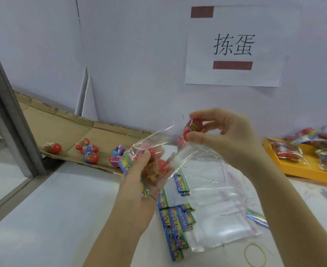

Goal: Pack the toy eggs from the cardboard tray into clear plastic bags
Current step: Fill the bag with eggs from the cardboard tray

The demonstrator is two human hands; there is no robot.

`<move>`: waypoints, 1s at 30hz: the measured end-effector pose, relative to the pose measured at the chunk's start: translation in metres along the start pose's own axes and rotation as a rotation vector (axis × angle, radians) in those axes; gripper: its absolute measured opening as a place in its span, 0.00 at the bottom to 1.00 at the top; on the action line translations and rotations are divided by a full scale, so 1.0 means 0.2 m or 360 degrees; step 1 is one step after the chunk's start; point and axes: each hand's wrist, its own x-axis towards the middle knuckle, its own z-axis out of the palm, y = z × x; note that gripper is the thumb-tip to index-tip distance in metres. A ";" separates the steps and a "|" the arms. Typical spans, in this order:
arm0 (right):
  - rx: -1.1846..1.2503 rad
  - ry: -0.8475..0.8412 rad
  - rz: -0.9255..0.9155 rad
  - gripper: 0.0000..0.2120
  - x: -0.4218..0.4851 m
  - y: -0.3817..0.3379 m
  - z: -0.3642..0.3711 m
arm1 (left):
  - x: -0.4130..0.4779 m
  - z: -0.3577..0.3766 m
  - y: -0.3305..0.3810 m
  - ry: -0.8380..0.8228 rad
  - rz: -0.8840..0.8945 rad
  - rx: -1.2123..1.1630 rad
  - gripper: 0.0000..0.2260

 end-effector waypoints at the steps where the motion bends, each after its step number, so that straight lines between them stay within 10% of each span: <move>1: -0.0103 -0.0053 -0.0009 0.16 -0.01 0.00 0.00 | 0.00 0.00 0.00 -0.0008 -0.0018 0.0023 0.15; 20: -0.0297 -0.0338 -0.0091 0.14 -0.05 0.04 0.12 | -0.02 0.02 -0.08 0.0097 -0.0111 0.0151 0.28; 30: -0.0261 -0.0475 -0.0123 0.08 -0.04 0.05 0.09 | -0.01 0.00 -0.05 0.0113 -0.0101 0.0103 0.15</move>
